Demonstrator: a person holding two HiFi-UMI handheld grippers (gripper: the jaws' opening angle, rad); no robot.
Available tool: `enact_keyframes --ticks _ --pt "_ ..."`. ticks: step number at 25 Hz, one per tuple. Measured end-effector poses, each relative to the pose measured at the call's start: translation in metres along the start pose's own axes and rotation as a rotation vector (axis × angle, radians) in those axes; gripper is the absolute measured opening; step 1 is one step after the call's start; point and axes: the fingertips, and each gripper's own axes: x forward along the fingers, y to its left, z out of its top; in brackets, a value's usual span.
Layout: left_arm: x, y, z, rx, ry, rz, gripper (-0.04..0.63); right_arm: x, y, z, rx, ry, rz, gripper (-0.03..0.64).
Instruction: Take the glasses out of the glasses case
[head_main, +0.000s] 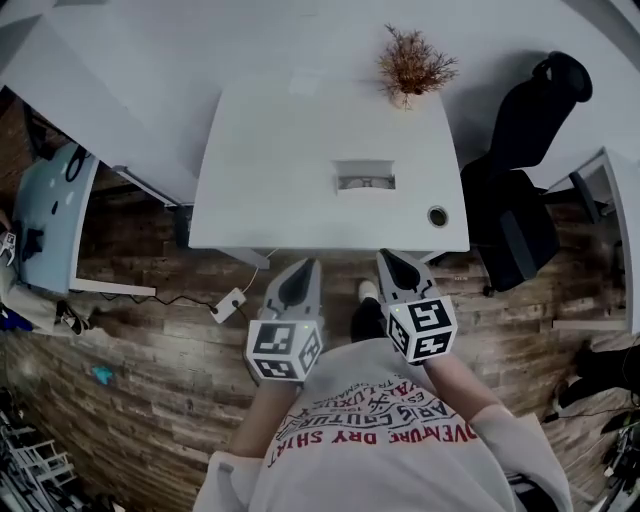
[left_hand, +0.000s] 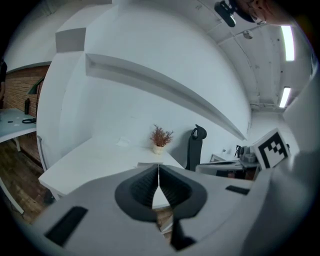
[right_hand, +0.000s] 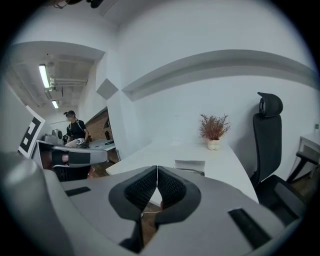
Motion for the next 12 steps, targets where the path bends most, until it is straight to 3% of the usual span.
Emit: enact_keyframes --ticks 8,12 --pt "0.097 0.013 0.045 0.020 -0.001 0.089 0.008 0.072 -0.066 0.055 -0.040 -0.001 0.111 0.012" --pt "0.145 0.008 0.055 0.015 0.011 0.108 0.009 0.105 -0.103 0.063 -0.043 0.033 0.163 0.013"
